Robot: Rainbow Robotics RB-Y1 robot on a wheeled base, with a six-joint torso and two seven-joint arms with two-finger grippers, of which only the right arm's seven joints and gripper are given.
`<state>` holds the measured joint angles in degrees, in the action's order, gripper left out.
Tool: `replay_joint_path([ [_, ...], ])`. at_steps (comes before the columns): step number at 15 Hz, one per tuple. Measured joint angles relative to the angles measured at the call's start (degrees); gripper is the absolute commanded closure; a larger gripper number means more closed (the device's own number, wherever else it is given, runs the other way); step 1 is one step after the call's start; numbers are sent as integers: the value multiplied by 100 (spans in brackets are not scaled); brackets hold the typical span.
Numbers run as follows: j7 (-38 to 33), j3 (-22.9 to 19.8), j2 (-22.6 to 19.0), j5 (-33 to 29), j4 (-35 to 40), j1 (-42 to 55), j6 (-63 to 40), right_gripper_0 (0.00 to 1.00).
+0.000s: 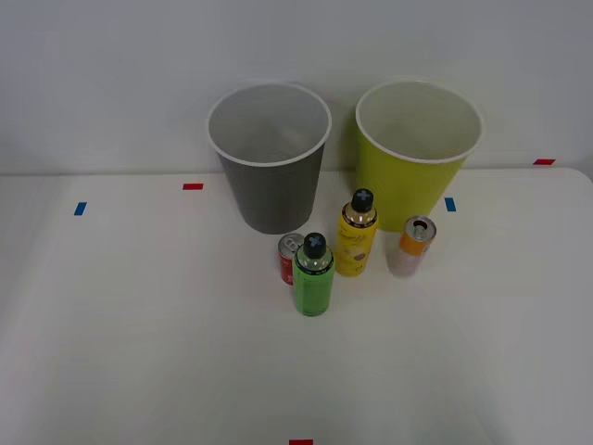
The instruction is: Put cans in the gray bin, plastic bottles in the light green bin
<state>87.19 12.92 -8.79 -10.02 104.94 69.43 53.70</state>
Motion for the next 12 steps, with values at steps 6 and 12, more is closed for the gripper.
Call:
replay_joint_path([
  [6, 0, 0, 0, 0, 0, 0, 0, 0],
  [12, 0, 0, 0, 0, 0, 0, 0, 0],
])
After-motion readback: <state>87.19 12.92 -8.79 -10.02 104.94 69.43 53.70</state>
